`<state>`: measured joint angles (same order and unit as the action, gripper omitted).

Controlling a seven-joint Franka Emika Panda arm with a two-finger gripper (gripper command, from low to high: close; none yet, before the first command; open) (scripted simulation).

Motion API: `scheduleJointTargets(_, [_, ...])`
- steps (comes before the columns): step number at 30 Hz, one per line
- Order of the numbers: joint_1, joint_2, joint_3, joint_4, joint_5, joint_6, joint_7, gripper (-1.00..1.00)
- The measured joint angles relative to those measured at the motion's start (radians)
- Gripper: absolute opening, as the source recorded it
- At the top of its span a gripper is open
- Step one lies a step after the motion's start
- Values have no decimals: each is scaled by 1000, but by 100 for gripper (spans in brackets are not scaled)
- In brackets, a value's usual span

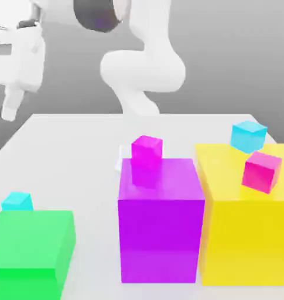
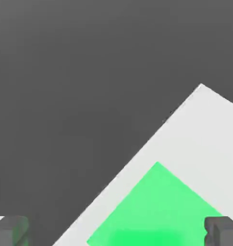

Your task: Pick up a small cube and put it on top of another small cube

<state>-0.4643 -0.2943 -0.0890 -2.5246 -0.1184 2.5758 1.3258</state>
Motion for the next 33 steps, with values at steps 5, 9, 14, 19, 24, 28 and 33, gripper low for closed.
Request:
scheduleJointTargets(5, [-90, 142, -72, -64, 4, 80, 122, 0])
scheduleJointTargets(9, [-171, 256, -128, -116, 53, 145, 186, 0])
scheduleJointTargets(14, [-261, 407, -133, -165, 193, 234, 193, 0])
scheduleJointTargets(19, [-332, 586, -41, -139, 314, 374, 113, 0])
scheduleJointTargets(24, [-345, 609, -25, -134, 323, 395, 106, -100])
scheduleJointTargets(28, [-337, 585, -36, -139, 310, 375, 116, -100])
scheduleJointTargets(33, [-304, 414, -93, -171, 190, 239, 205, -100])
